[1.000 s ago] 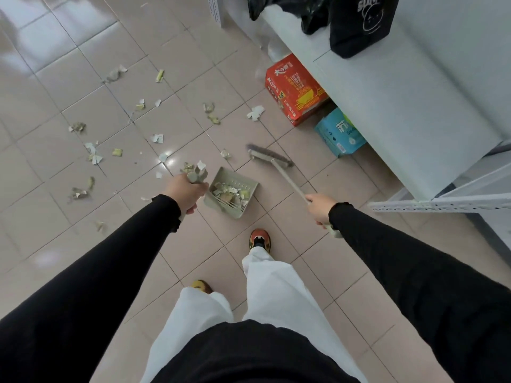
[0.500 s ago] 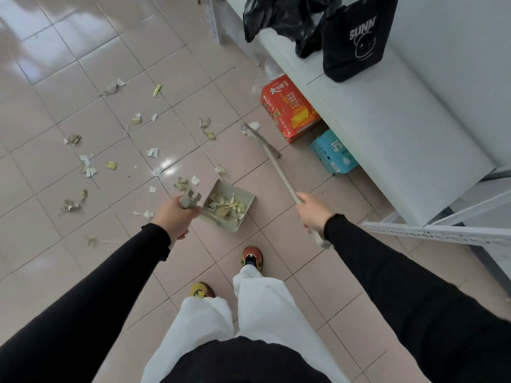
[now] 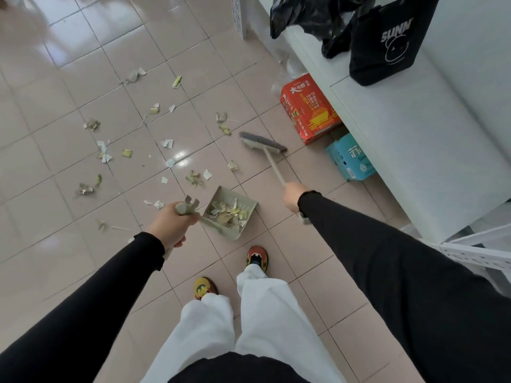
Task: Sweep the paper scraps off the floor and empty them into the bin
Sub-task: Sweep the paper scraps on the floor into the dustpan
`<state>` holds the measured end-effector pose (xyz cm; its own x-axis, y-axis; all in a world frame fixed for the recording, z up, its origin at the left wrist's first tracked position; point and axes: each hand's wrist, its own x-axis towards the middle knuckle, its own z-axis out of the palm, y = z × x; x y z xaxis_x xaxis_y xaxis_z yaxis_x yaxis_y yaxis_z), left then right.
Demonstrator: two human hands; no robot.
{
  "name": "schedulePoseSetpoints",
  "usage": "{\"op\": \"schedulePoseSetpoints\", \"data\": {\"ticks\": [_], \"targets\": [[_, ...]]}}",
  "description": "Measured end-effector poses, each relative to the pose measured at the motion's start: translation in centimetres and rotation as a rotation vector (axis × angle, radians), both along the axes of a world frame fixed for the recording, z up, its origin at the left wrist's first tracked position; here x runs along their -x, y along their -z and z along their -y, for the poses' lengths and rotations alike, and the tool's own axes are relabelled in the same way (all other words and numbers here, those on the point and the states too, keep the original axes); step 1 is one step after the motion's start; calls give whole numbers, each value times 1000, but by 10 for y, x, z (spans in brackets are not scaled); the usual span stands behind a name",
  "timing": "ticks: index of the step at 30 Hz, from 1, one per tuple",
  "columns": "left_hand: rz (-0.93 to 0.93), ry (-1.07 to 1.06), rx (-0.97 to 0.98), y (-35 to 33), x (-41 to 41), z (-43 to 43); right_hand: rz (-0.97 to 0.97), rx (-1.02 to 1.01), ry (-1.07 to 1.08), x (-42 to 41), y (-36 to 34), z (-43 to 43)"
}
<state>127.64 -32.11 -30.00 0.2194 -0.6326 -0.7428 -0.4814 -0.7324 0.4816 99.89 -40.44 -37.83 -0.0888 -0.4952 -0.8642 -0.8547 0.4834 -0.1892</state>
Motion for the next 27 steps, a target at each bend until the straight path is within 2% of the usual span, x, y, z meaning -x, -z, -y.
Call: {"op": "schedulePoseSetpoints", "data": {"ticks": [3,6,12,18,20,23,27], "targets": [[4,-24,-15,-1,-7,-3,19,-28,-120,9,-12,-41],[12,-42,-20,-2,-13,-8,26,-38,-153,27,-28,-77],[-5,-57,-24,-1,-19,-20,194,-22,-51,71,-72,-130],[-11,-40,-15,-2,-20,-31,82,48,-107,31,-54,-126],[-6,-42,-10,-1,-20,-35,36,13,-171,11,-44,-122],[-8,-55,1,1,-23,-42,72,-94,-233,3,-48,-139],[-23,-70,-6,3,-30,-54,211,-146,-120,32,-95,-181]]}}
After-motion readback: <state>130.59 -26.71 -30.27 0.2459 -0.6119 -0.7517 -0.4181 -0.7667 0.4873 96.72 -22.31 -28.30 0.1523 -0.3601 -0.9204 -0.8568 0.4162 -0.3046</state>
